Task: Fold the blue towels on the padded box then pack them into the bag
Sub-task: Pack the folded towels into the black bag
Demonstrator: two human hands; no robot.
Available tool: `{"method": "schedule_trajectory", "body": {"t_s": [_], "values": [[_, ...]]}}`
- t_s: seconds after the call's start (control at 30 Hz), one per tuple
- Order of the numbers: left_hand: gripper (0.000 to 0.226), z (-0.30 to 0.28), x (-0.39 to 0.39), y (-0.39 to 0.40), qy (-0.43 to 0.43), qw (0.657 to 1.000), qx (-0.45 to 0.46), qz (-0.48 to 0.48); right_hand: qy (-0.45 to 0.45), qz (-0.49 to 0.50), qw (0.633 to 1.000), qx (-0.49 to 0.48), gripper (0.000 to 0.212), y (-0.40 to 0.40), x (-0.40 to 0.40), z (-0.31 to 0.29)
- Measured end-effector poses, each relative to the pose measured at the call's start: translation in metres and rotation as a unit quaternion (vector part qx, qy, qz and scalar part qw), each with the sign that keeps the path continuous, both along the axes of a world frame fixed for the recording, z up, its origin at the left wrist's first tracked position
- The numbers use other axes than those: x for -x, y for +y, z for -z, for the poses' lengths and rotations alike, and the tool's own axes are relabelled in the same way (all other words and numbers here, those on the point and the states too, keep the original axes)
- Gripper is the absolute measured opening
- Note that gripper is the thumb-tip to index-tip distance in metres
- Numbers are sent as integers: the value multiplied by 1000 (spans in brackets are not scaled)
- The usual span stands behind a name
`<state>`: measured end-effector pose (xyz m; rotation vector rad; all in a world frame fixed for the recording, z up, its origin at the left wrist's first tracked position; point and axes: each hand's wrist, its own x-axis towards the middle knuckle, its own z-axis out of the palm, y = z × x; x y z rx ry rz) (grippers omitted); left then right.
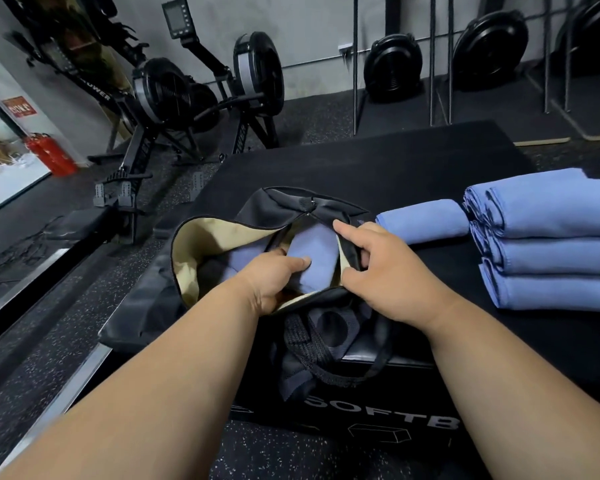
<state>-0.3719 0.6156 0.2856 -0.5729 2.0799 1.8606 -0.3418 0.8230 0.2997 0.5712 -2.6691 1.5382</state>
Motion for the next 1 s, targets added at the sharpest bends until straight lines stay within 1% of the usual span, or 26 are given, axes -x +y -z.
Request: {"method": "schedule_trajectory", "body": {"t_s": [0.07, 0.17, 0.23, 0.27, 0.33, 0.37, 0.4, 0.47, 0.5, 0.6, 0.67, 0.73, 0.8, 0.83, 0.9, 0.97, 1.0], "values": [[24, 5, -2, 4, -10, 1000, -3, 8, 5, -1, 1000, -2, 76, -1, 0, 1], [24, 5, 1, 5, -9, 1000, 11, 22, 11, -3, 1000, -1, 77, -1, 1, 2], [33, 1, 6, 5, -18, 999, -5, 35, 18, -2, 1000, 1, 77, 0, 1, 2], [33, -1, 8, 5, -25, 998, -30, 42, 21, -1, 1000, 2, 77, 0, 0, 1], [17, -4, 12, 6, -34, 996, -68, 47, 27, 1, 1000, 10, 77, 1, 0, -1], [17, -3, 13, 8, -38, 996, -71, 49, 27, 3, 1000, 15, 77, 2, 0, -2], [26, -3, 12, 11, -40, 996, -63, 58, 27, 6, 999, 22, 77, 3, 1, -1], [54, 6, 11, 14, -38, 995, -44, 79, 21, 8, 999, 30, 77, 5, 2, 0], [58, 11, 12, 14, -28, 995, -43, 80, 14, 6, 999, 30, 77, 5, 2, 1], [41, 17, 12, 14, -16, 995, -65, 69, -3, -4, 1000, 31, 82, 8, 1, 2], [35, 15, 12, 13, -18, 993, -82, 89, 0, -10, 999, 40, 86, 11, 0, 0], [35, 13, 13, 12, -24, 991, -90, 101, 17, -15, 998, 54, 81, 12, -1, 0], [50, 12, 14, 13, -38, 990, -87, 102, 29, -9, 999, 39, 66, 10, 0, 1], [53, 13, 16, 13, -42, 990, -84, 103, 32, -1, 999, 18, 58, 9, 1, 2], [42, 16, 17, 14, -34, 992, -72, 97, 33, 20, 999, -33, 46, 8, 1, 4], [37, 21, 19, 16, -20, 993, -77, 91, 36, 36, 996, -78, 45, 8, 1, 2], [40, 22, 19, 17, -12, 992, -84, 90, 44, 42, 993, -101, 48, 8, 1, 1]]}}
